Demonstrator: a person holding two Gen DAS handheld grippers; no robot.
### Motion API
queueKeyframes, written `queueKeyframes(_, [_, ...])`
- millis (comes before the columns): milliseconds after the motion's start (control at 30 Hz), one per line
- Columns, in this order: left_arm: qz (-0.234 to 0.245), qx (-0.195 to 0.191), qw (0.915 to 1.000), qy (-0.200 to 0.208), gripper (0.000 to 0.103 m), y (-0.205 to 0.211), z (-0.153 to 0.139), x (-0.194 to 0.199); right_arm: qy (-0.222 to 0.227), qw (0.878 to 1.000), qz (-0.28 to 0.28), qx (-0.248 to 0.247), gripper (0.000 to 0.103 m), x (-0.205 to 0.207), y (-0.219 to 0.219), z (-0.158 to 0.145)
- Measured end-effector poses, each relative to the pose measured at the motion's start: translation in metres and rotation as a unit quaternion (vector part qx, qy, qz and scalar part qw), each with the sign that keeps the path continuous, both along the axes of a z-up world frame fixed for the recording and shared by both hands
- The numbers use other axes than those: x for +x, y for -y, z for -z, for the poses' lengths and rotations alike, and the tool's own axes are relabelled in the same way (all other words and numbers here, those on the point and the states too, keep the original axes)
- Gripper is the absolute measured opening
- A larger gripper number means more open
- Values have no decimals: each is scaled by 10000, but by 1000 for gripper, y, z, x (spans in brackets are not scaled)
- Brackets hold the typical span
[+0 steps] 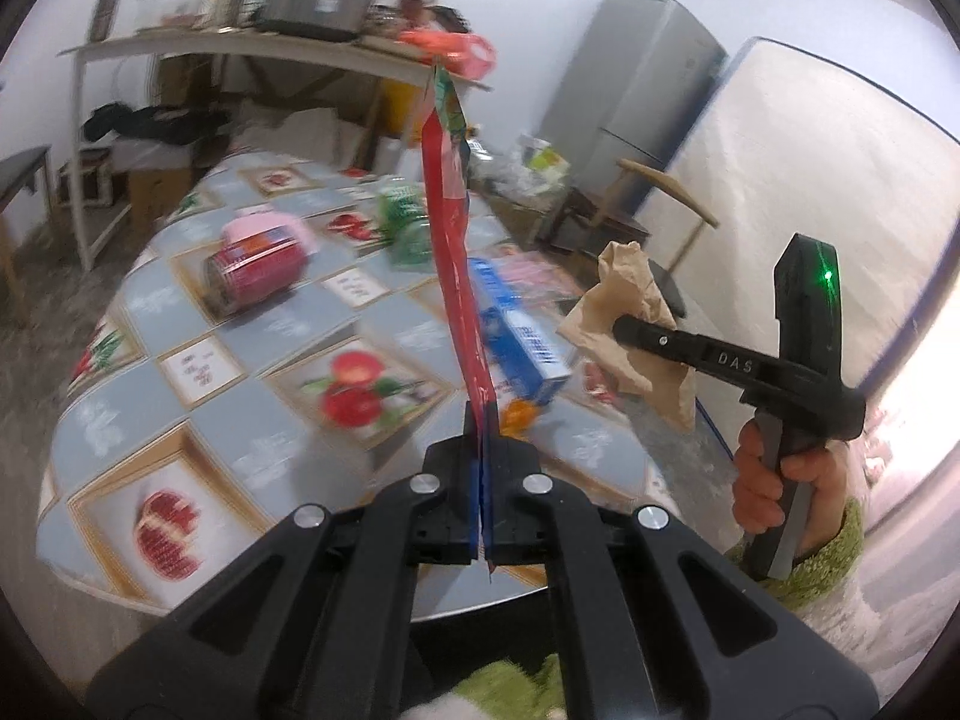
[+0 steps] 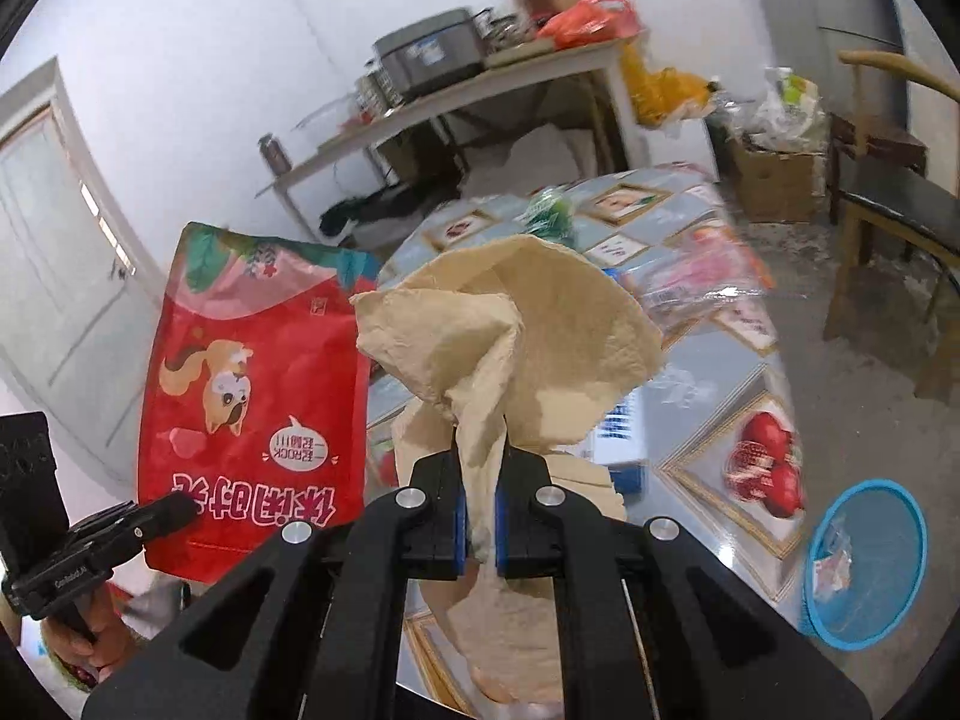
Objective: Collect trash
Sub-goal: 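Carry the red bag and brown paper over the blue wastebasket with both tools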
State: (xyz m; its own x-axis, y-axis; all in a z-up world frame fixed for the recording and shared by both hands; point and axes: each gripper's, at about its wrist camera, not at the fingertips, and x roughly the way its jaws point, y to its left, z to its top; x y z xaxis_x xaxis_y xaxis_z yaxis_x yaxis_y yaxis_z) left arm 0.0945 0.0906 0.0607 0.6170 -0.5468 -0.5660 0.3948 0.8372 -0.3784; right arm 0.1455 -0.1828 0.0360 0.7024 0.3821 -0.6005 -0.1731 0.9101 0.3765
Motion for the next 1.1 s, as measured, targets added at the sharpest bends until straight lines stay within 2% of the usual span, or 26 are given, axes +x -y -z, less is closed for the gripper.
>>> queueKeyframes(133, [534, 64, 9985, 104, 0, 43, -9, 10, 77, 9988, 479, 112, 7, -21, 44, -1])
queueKeyframes(300, [1268, -7, 9919, -38, 0, 106, -12, 33, 64, 9913, 1309, 126, 7, -51, 112, 6])
queueKeyframes(433, [2003, -22, 9789, -395, 0, 179, -6, 56, -162, 9771, 2117, 168, 7, -73, 174, 27])
queueKeyframes(533, [2505, 109, 9645, -829, 0, 242, 10, 72, -469, 9610, 2715, 225, 7, -90, 220, 54])
queueKeyframes(700, [3027, 622, 9398, -1457, 0, 339, 55, 92, -1220, 9291, 3453, 521, 7, -106, 289, 122])
queueKeyframes(800, [3211, 1067, 9192, -2016, 0, 400, 100, 104, -1682, 9098, 3706, 816, 7, -107, 321, 170])
queueKeyframes(867, [3222, 1338, 9096, -2255, 0, 429, 125, 109, -1970, 8964, 3840, 1007, 7, -105, 339, 202])
queueKeyframes(900, [3264, 1494, 9038, -2330, 0, 444, 139, 112, -2072, 8919, 3872, 1079, 7, -102, 344, 213])
queueKeyframes(1000, [3290, 1935, 8931, -2380, 0, 481, 171, 116, -2341, 8799, 3967, 1168, 7, -90, 360, 248])
queueKeyframes(1100, [3252, 2265, 8865, -2387, 0, 511, 197, 121, -2521, 8710, 4033, 1228, 7, -74, 377, 276])
